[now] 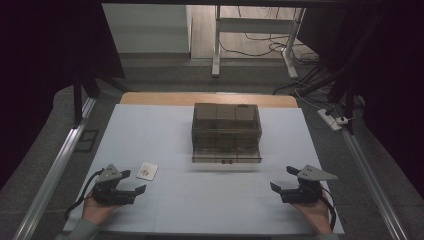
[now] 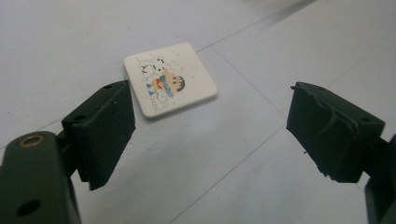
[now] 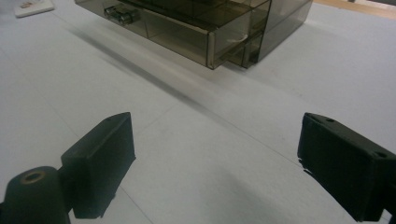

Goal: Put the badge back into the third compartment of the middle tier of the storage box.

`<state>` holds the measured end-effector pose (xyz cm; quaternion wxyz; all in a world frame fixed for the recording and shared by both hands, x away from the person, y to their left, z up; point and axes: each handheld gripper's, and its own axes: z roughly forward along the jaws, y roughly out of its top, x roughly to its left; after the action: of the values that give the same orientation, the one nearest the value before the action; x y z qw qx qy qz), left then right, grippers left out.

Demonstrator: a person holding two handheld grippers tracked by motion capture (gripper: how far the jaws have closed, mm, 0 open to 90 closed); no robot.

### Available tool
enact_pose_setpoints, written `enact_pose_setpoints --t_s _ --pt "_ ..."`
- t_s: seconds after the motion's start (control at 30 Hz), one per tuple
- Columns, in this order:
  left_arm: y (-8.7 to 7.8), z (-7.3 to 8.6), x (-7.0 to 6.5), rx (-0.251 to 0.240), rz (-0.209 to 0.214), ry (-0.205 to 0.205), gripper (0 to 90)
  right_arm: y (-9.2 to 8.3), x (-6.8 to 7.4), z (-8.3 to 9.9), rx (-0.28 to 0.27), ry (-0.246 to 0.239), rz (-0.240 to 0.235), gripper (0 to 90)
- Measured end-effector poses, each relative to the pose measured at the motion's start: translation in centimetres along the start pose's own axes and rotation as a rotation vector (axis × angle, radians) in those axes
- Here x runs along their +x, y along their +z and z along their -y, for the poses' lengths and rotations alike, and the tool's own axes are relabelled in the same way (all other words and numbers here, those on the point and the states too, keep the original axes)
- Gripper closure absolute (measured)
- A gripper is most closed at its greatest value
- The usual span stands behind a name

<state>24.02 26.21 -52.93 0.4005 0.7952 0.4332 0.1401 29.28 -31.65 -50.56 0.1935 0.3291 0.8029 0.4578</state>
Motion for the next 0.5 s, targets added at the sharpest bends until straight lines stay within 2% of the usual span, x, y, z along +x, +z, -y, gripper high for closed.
enact_pose_setpoints --t_s 0.1,0.3,0.5 --pt "-0.05 0.02 -0.04 -0.001 -0.002 0.000 15.2 -0.14 0.24 -0.13 -0.010 -0.019 -0.003 10.9" --pt "-0.03 0.03 -0.06 -0.001 -0.001 0.006 15.1 -0.10 0.02 -0.02 0.002 -0.006 -0.002 11.0" --pt "0.21 -0.27 0.13 -0.009 0.006 -0.001 15.3 -0.27 0.55 0.10 0.001 -0.017 -0.002 11.3"
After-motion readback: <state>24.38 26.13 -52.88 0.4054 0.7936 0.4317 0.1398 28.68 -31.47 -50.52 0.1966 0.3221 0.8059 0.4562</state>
